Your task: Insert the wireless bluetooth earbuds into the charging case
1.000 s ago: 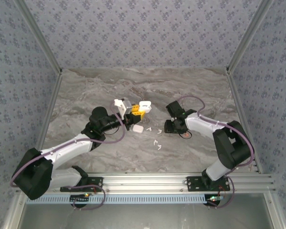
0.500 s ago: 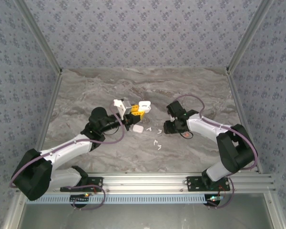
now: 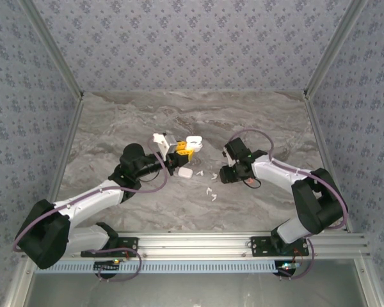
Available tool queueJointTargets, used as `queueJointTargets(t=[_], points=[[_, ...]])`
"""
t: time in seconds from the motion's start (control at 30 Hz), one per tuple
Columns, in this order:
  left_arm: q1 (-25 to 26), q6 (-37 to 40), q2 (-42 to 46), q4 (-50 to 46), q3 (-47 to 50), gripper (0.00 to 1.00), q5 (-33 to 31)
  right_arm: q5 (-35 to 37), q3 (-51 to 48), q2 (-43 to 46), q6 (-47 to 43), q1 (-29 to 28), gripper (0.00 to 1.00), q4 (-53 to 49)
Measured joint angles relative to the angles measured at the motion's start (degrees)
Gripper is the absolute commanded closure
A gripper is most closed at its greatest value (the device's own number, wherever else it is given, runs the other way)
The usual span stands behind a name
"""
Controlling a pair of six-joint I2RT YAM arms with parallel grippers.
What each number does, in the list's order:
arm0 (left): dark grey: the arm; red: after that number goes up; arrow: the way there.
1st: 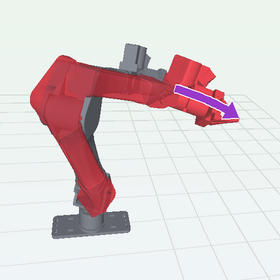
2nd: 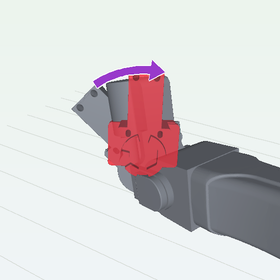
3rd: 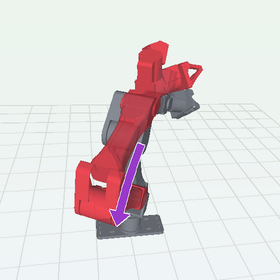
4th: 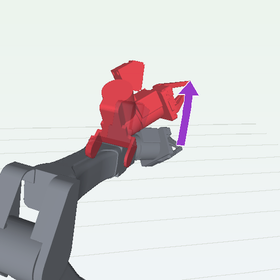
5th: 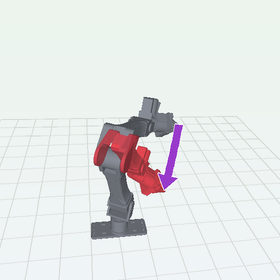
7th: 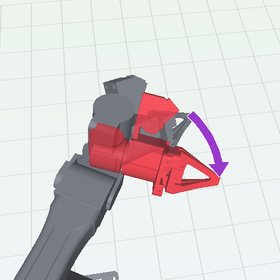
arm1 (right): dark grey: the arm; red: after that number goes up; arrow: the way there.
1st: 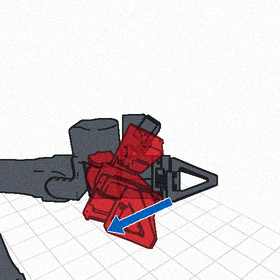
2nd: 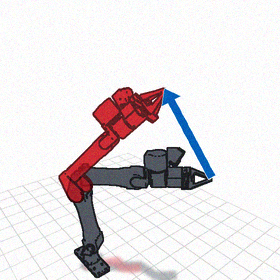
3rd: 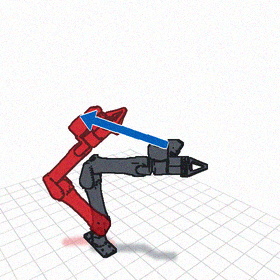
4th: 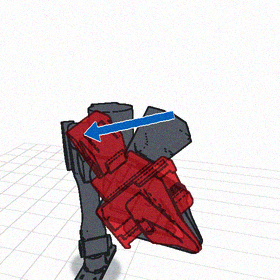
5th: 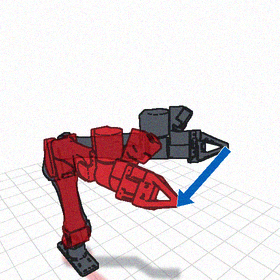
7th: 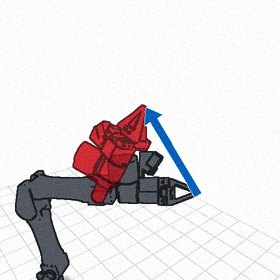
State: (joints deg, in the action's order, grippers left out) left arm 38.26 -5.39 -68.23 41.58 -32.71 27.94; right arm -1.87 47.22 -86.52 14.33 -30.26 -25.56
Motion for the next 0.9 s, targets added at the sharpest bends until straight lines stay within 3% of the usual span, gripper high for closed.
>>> queueJointTargets(t=[0.43, 0.9], points=[[0.0, 0.0, -0.02, -0.55, -0.02, 1.0, -0.17, 2.32, -0.59, -3.21, 1.77, -0.26, 0.65, 0.02], [0.0, 0.02, -0.02, -1.16, -0.02, 1.0, -0.2, 3.65, 2.91, -6.38, 1.73, -0.37, 0.66, -3.17]])
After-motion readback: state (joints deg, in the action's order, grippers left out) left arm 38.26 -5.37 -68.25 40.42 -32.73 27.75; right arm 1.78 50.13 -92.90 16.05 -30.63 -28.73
